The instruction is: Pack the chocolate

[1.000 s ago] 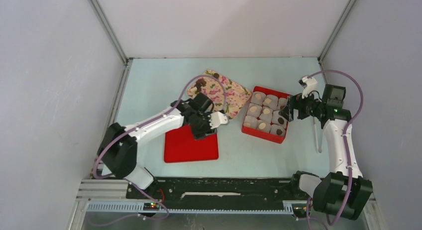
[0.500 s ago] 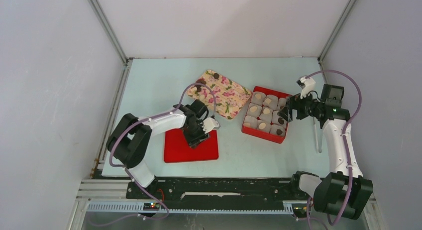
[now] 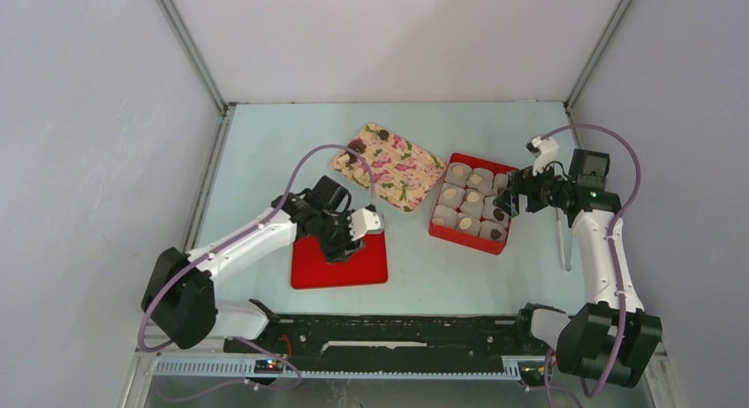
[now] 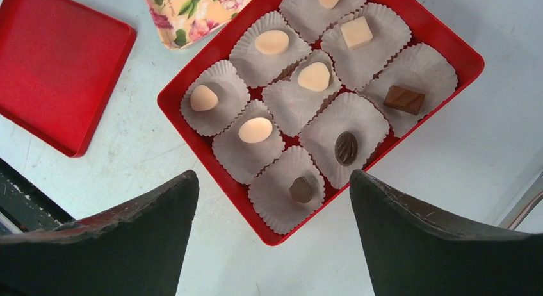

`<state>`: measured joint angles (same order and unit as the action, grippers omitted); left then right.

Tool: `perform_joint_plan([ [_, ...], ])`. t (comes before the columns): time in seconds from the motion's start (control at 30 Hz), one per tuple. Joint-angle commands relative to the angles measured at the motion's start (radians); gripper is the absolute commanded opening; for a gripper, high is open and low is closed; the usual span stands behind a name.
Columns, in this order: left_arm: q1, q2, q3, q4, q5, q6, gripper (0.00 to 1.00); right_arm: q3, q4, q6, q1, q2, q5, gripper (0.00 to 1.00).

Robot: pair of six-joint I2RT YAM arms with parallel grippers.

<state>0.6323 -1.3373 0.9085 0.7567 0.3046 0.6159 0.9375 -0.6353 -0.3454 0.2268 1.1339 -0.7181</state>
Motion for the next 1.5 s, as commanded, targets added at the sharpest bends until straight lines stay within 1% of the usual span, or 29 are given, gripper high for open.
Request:
perform_joint_plan([
  [0.0,0.068,0.009,-0.073,0.088,0.11,0.086,0.53,0.003,0.007,-0.018,-0.005,0.006,0.009,0.9],
  [0.07,0.126,-0.003,-0.096,0.081,0.046,0.086,0.5,0.003,0.006,-0.018,-0.007,0.006,0.01,0.9],
  [0.13,0.16,-0.011,-0.119,0.053,-0.017,0.081,0.47,0.003,0.003,-0.019,-0.007,0.003,0.011,0.9],
  [0.2,0.174,-0.015,-0.145,0.019,-0.053,0.076,0.45,0.003,0.001,-0.019,-0.006,-0.001,0.013,0.9],
  [0.4,0.222,-0.033,-0.211,-0.04,-0.138,0.083,0.43,0.003,-0.001,-0.022,-0.004,-0.002,0.014,0.9],
  [0.47,0.23,-0.042,-0.226,-0.067,-0.156,0.083,0.4,0.003,0.001,-0.024,-0.004,0.001,0.012,0.9],
  [0.57,0.238,-0.054,-0.244,-0.099,-0.152,0.078,0.3,0.003,-0.001,-0.026,-0.006,0.007,0.012,0.9],
  [0.6,0.24,-0.055,-0.249,-0.103,-0.144,0.078,0.24,0.003,-0.002,-0.027,-0.006,0.008,0.012,0.9],
  [0.7,0.242,-0.045,-0.237,-0.082,-0.121,0.079,0.02,0.003,-0.003,-0.03,-0.006,0.015,0.012,0.9],
  [0.77,0.242,-0.025,-0.207,-0.042,-0.108,0.086,0.0,0.003,-0.003,-0.029,-0.007,0.015,0.012,0.92],
  [0.83,0.242,-0.006,-0.152,0.023,-0.063,0.094,0.0,0.003,-0.004,-0.029,-0.007,0.015,0.012,0.93],
  [0.9,0.241,0.01,-0.077,0.12,0.011,0.096,0.0,0.003,0.0,-0.026,-0.007,0.015,0.016,0.93],
  [1.07,0.241,0.016,0.167,0.271,0.223,0.058,0.0,0.003,0.012,-0.008,-0.006,0.006,-0.005,0.94],
  [1.17,0.241,0.011,0.265,0.305,0.295,0.037,0.0,0.004,0.014,0.005,-0.002,-0.008,-0.054,0.96],
  [1.27,0.241,0.003,0.329,0.317,0.358,0.024,0.0,0.004,0.014,0.015,0.003,-0.02,-0.098,0.96],
  [1.47,0.24,-0.025,0.408,0.283,0.556,-0.056,0.0,0.005,0.019,0.045,0.03,-0.039,-0.18,0.97],
])
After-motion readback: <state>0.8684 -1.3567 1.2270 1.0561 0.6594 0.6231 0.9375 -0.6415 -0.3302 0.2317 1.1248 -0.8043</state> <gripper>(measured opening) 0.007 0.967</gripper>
